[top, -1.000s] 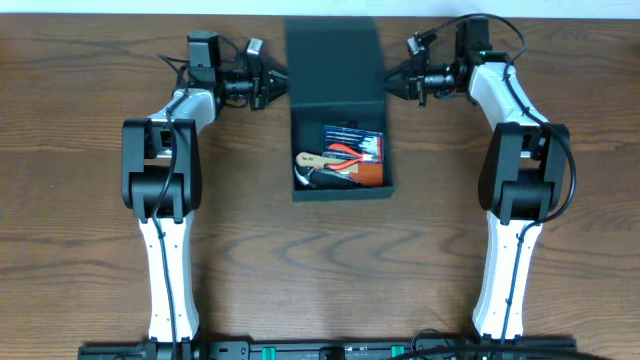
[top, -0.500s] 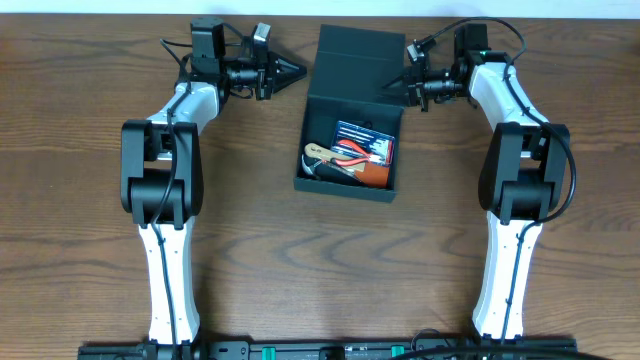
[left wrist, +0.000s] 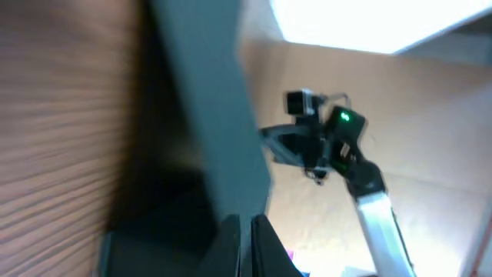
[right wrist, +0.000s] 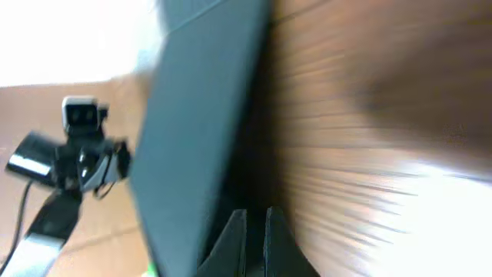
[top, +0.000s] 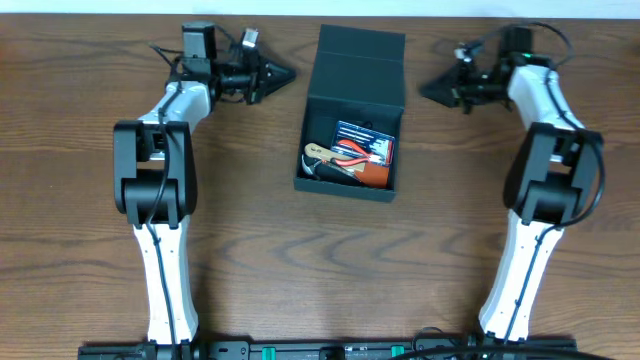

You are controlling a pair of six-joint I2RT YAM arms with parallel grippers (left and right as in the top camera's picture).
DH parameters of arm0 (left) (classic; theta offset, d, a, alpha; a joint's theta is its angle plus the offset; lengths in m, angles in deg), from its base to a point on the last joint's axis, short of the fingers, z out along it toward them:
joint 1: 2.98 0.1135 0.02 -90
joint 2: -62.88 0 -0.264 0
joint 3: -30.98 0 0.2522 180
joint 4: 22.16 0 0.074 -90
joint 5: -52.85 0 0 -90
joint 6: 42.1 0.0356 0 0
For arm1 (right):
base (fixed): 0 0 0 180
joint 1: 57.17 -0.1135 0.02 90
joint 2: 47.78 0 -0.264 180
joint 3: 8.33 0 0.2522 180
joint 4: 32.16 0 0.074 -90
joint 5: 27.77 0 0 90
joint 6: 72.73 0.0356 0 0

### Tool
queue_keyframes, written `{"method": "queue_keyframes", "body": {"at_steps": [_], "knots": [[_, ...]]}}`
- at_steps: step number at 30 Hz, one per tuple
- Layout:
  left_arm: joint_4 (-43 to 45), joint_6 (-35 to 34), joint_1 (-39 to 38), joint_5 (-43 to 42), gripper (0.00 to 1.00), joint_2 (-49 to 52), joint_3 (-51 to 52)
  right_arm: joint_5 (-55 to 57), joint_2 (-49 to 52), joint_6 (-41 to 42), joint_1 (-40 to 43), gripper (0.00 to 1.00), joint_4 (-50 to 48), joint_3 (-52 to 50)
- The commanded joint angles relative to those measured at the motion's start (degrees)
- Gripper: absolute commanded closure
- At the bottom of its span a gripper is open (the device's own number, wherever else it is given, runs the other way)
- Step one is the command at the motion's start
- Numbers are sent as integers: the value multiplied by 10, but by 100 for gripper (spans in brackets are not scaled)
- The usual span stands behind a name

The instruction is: Pack container

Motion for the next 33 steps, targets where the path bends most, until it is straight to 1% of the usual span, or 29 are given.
{"method": "queue_keyframes", "body": {"at_steps": [1,3,5,15,21,25,27,33], "knots": [[-52,85,11,48,95,-13,-7,62,-16,-13,-3,99,8,5],[-83,104,14,63,95,-13,-7,79,-16,-15,-7,99,16,5],[-95,108,15,68,95,-13,-7,89,-16,-22,-16,99,24,4],[-105,108,15,68,95,-13,-7,94,8,-27,-65,99,32,4],[-105,107,15,68,95,-9,-7,21,26,-30,-72,99,3,4],[-105,108,15,68,94,-7,-7,-2,27,-42,-76,99,-9,4],[-105,108,15,68,95,-7,-7,-49,27,-62,-78,99,-27,4],[-105,108,15,68,95,-7,-7,-124,27,-64,-88,99,-64,4]]}}
